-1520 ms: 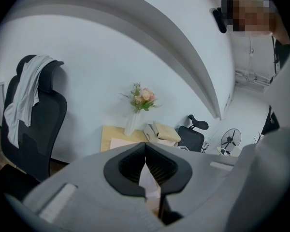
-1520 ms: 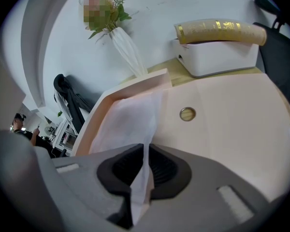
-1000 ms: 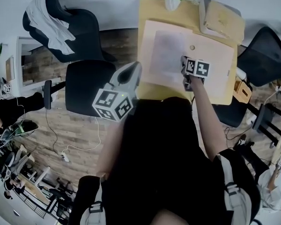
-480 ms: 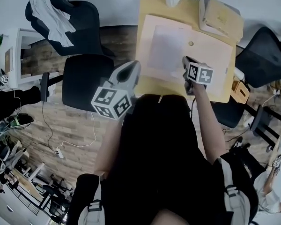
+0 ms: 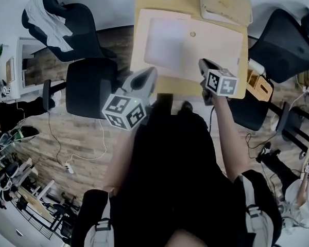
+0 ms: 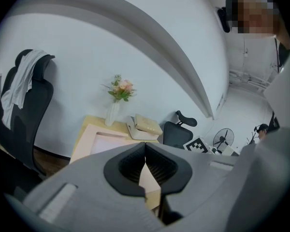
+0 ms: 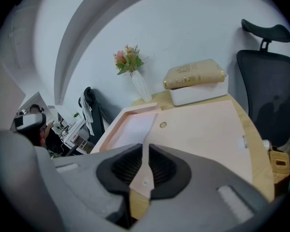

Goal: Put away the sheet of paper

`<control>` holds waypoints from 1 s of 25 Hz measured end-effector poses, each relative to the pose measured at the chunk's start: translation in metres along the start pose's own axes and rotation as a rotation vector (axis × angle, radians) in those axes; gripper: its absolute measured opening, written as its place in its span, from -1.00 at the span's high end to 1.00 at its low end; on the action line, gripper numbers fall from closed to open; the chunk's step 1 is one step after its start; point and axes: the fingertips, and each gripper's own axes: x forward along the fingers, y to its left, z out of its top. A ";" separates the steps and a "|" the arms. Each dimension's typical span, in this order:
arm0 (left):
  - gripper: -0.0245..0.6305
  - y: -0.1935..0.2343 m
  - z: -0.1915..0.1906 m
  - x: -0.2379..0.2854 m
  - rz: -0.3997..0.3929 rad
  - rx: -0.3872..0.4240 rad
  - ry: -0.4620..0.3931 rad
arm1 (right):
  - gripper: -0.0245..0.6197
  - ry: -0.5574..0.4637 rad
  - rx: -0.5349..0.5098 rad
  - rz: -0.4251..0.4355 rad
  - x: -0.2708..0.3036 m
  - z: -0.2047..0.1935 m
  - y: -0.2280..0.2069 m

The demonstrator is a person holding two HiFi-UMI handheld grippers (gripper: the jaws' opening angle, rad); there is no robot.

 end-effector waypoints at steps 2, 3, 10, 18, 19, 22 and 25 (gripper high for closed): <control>0.90 -0.020 -0.009 0.004 -0.010 0.009 0.013 | 0.80 -0.021 0.013 0.006 -0.019 -0.008 -0.011; 0.90 -0.031 -0.013 0.006 -0.016 0.014 0.015 | 0.80 -0.033 0.016 0.008 -0.029 -0.011 -0.017; 0.90 -0.107 -0.044 0.011 -0.065 0.040 0.013 | 0.80 -0.101 0.015 0.011 -0.104 -0.035 -0.045; 0.90 -0.165 -0.081 0.000 -0.080 0.030 -0.006 | 0.80 -0.148 -0.052 0.022 -0.178 -0.063 -0.051; 0.90 -0.169 -0.084 -0.003 -0.082 0.027 -0.014 | 0.80 -0.156 -0.059 0.026 -0.185 -0.065 -0.049; 0.90 -0.173 -0.090 -0.010 -0.093 0.004 -0.031 | 0.80 -0.187 -0.073 0.034 -0.201 -0.066 -0.038; 0.90 -0.181 -0.096 -0.016 -0.107 -0.005 -0.027 | 0.80 -0.224 -0.076 0.037 -0.217 -0.069 -0.028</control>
